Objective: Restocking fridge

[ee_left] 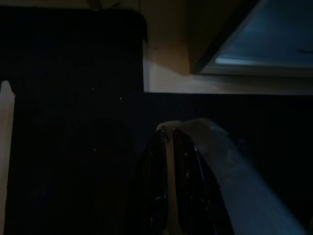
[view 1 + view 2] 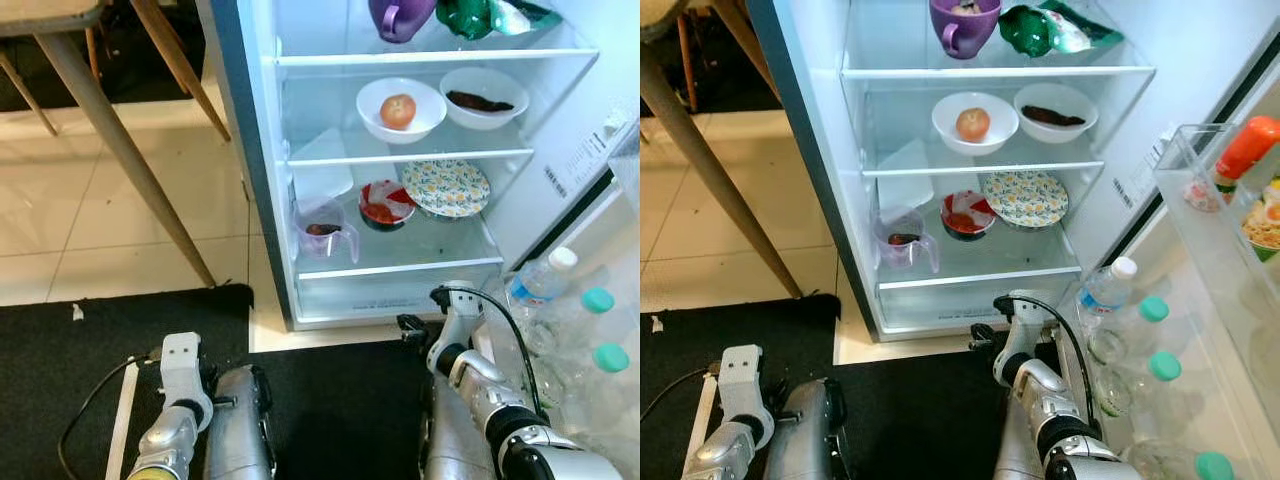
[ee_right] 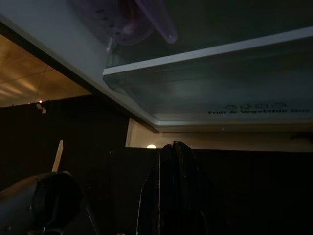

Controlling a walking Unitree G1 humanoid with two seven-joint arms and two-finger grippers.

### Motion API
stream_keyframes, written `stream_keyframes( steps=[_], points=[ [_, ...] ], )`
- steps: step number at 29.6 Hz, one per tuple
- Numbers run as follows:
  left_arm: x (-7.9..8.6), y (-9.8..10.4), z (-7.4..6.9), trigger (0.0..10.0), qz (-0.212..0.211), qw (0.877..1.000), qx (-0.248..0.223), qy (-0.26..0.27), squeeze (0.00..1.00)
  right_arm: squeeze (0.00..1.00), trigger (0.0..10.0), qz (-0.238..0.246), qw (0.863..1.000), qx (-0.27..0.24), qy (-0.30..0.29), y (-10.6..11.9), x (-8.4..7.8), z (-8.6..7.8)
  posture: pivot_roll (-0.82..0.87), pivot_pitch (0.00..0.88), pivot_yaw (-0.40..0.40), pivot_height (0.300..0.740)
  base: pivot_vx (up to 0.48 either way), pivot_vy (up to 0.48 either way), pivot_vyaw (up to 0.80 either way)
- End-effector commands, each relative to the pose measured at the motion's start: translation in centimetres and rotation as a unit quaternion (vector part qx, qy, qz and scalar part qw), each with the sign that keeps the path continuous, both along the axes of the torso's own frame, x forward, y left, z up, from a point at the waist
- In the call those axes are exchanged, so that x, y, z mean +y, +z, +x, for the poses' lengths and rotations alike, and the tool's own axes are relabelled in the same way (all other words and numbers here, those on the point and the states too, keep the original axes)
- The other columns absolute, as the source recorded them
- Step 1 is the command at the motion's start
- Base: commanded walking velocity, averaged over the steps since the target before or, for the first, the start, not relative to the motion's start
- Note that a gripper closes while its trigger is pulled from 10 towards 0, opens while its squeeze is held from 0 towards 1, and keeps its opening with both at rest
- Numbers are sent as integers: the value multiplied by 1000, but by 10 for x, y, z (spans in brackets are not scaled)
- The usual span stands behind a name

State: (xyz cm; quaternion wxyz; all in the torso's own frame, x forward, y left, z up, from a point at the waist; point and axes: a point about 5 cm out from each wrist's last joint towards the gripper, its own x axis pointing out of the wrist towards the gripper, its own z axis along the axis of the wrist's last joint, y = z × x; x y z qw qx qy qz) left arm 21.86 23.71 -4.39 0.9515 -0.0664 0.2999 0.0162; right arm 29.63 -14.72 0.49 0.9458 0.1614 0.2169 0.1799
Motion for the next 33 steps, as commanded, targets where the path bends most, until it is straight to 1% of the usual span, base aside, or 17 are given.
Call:
stream_keyframes(
  steps=[1,5,7,8,9,11,13,14,15,16,19,22,26,29,31,32,33],
  points=[
    [-1,-12,-16,10000,-1,999,33,8,0,0,10000,-6,1000,28,-3,-13,-3,-12,35,51,-16,525,0,0,0],
    [0,-12,-17,10000,1,999,33,9,0,0,10000,-7,999,33,-1,-15,-2,-15,37,51,-16,535,0,0,0],
    [1,-7,-11,10000,9,1000,19,6,0,0,10000,-3,999,32,3,-16,1,-16,41,52,-14,545,0,0,0],
    [1,-7,-11,10000,9,1000,19,6,0,0,10000,-3,999,32,3,-16,1,-16,41,52,-14,545,0,0,0],
    [2,-1,-2,10000,18,1000,1,1,0,0,10000,1,1000,30,8,-15,4,-15,46,50,-13,555,0,0,0],
    [2,-1,-2,10000,18,1000,1,1,0,0,10000,1,1000,30,8,-15,4,-15,46,50,-13,555,0,0,0],
    [2,7,9,10000,25,999,-25,-4,0,0,10000,5,1000,25,15,-13,8,-13,48,50,-13,565,0,0,0],
    [2,7,9,10000,25,999,-25,-4,0,0,10000,5,1000,25,15,-13,8,-13,48,50,-13,565,0,0,0],
    [2,12,15,10000,29,999,-40,-6,0,0,10000,8,1000,21,18,-12,10,-12,47,50,-12,570,0,0,0],
    [2,12,15,10000,29,999,-40,-6,0,0,10000,8,1000,21,18,-12,10,-12,47,50,-12,570,0,0,0],
    [0,24,29,10000,32,997,-73,-14,0,0,10000,17,999,10,29,-8,14,-9,42,52,-8,585,0,0,0],
    [-2,26,33,10000,32,996,-80,-22,0,0,10000,23,999,5,31,-7,15,-8,42,52,-8,595,0,0,0],
    [-8,21,30,10000,37,996,-64,-39,0,0,10000,15,999,15,26,-9,15,-10,36,54,-2,600,0,0,0],
    [-12,11,20,10000,42,997,-34,-54,0,0,10000,12,999,22,26,-13,13,-14,33,50,0,600,0,0,0],
    [-12,11,20,10000,42,997,-34,-54,0,0,10000,12,999,22,26,-13,13,-14,33,50,0,600,0,0,0],
    [-11,2,7,10000,43,998,-6,-53,0,0,10000,14,999,25,26,-15,11,-17,33,49,0,600,0,0,0],
    [-11,2,7,10000,43,998,-6,-53,0,0,10000,14,999,25,26,-15,11,-17,33,49,0,600,0,0,0]
  ],
)
